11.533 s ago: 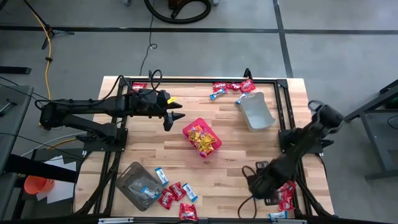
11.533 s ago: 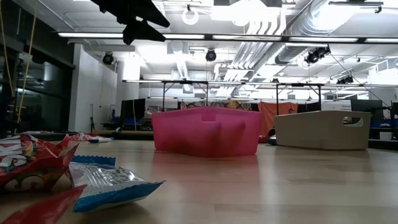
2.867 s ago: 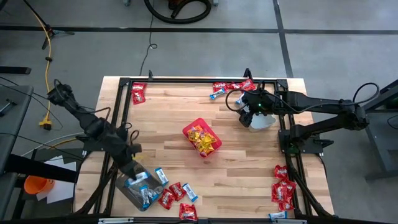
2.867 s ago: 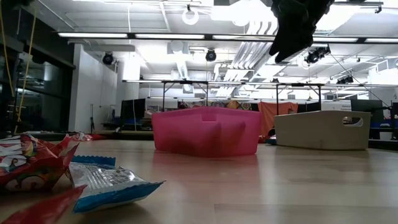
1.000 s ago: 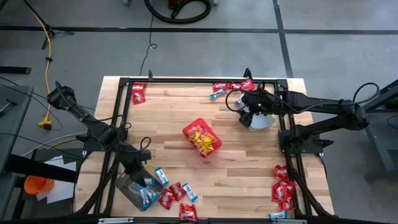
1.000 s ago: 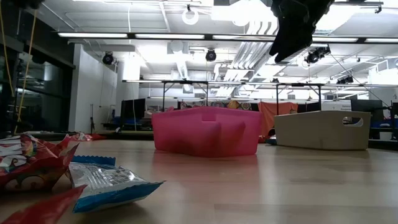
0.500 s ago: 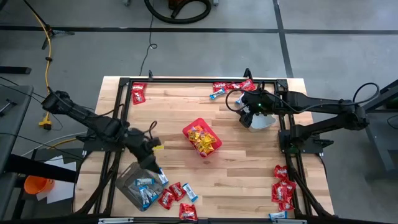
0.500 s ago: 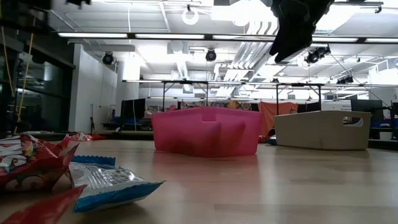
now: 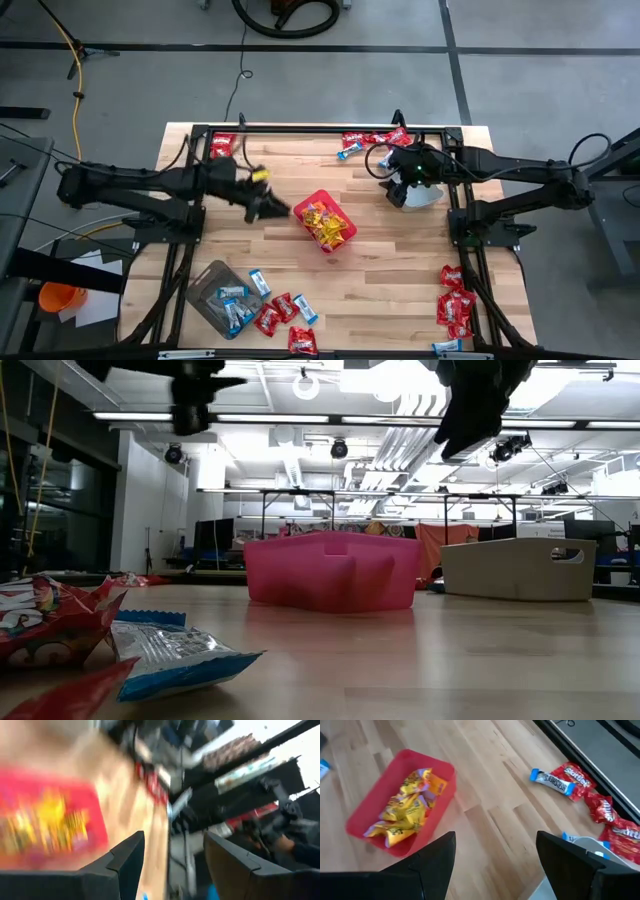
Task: Sort candy
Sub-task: Put the blue candy into the black bin
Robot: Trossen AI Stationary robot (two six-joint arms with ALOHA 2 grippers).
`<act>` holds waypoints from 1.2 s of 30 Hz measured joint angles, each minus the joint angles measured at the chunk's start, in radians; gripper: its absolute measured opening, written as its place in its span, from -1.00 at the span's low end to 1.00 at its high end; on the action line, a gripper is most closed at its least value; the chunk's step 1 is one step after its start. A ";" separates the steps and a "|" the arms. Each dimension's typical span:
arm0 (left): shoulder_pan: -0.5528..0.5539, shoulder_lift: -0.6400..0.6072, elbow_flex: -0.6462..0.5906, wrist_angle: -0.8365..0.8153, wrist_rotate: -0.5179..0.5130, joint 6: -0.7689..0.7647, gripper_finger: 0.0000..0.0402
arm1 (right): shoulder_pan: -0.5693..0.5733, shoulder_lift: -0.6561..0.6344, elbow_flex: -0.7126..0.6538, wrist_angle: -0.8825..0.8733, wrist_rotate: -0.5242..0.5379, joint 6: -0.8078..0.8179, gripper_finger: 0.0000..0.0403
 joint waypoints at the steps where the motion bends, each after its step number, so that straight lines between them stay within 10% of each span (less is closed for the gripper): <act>1: 0.030 0.000 0.000 0.036 -0.001 0.043 -0.05 | 0.000 -0.007 0.000 0.000 -0.002 0.007 0.35; 13: 0.271 0.000 0.072 0.191 -0.282 0.649 -0.05 | 0.000 -0.132 0.000 0.001 0.029 0.132 0.35; 25: 0.296 0.000 0.076 0.143 -0.263 0.460 -0.05 | -0.048 -0.038 0.000 0.056 0.114 0.295 0.35; 36: 0.295 0.000 0.076 0.144 -0.231 0.354 -0.05 | -0.377 0.410 0.173 0.284 -0.235 0.328 0.35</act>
